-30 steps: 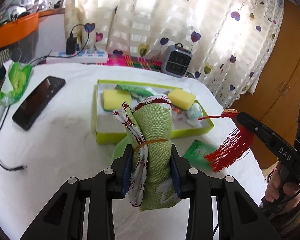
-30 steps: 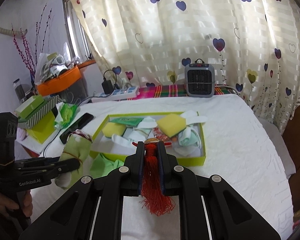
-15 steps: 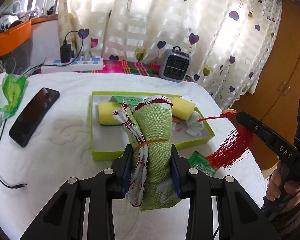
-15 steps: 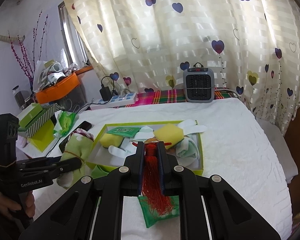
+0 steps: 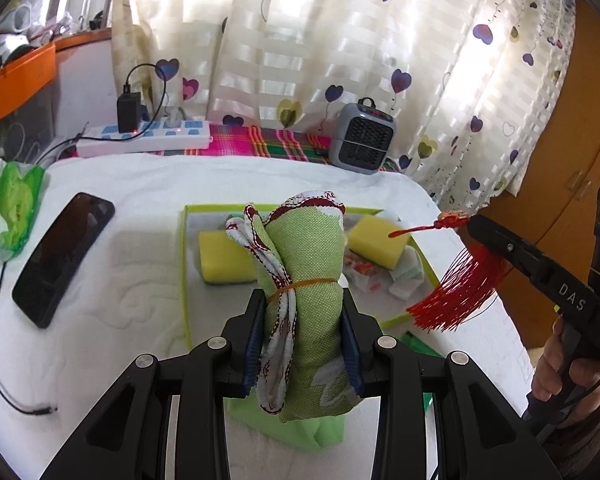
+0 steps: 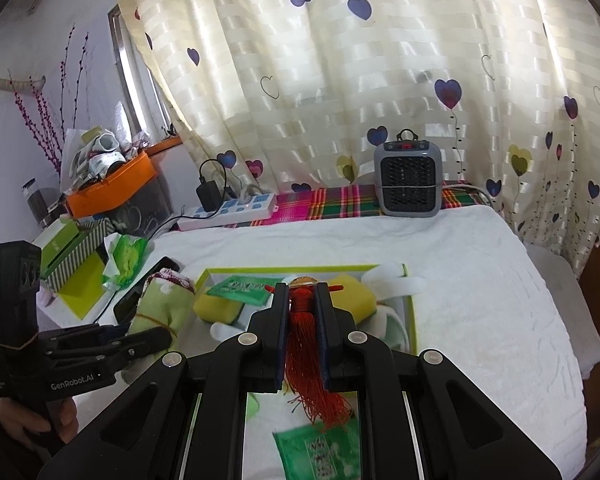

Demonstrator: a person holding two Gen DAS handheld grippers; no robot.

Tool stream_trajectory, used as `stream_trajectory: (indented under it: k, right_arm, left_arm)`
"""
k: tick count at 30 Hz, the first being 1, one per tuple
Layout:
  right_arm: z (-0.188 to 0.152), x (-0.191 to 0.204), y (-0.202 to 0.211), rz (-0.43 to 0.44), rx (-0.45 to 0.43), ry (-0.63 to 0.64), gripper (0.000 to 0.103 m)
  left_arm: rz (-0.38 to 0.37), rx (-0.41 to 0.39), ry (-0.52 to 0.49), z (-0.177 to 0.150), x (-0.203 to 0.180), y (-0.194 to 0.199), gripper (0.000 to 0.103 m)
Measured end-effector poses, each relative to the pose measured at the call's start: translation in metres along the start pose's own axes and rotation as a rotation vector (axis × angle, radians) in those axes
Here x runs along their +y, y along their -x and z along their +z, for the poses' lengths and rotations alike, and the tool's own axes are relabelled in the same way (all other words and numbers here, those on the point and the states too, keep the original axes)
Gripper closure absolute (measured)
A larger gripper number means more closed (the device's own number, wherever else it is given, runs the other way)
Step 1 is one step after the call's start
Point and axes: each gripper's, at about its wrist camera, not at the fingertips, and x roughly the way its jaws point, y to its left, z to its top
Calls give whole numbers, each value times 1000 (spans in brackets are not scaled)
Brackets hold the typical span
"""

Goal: Organize soft objects
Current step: 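Carry the held bundle and red tassel over the lime-green box, then lower the bundle and tassel into the box and open both tools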

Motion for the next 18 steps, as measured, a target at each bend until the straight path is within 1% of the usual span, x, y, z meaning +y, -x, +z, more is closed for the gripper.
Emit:
stream_trajectory:
  k: [4,10,15,18]
  right_arm:
    - [5,0,-15,-1,11,-4,90]
    - [14,2,-36,-13,28,2,90]
    - [18,0,-57,-13,48,-6,90]
    - [17,-2,-68,-5,59,-14,90]
  left_arm:
    - [19,-1,-13,8,2,-8,70]
    - [20,18,-8,19,8,-25,70]
    - [37,41,-1,25,14,-43,70]
    - [64,46,-8,26,16,-52,70]
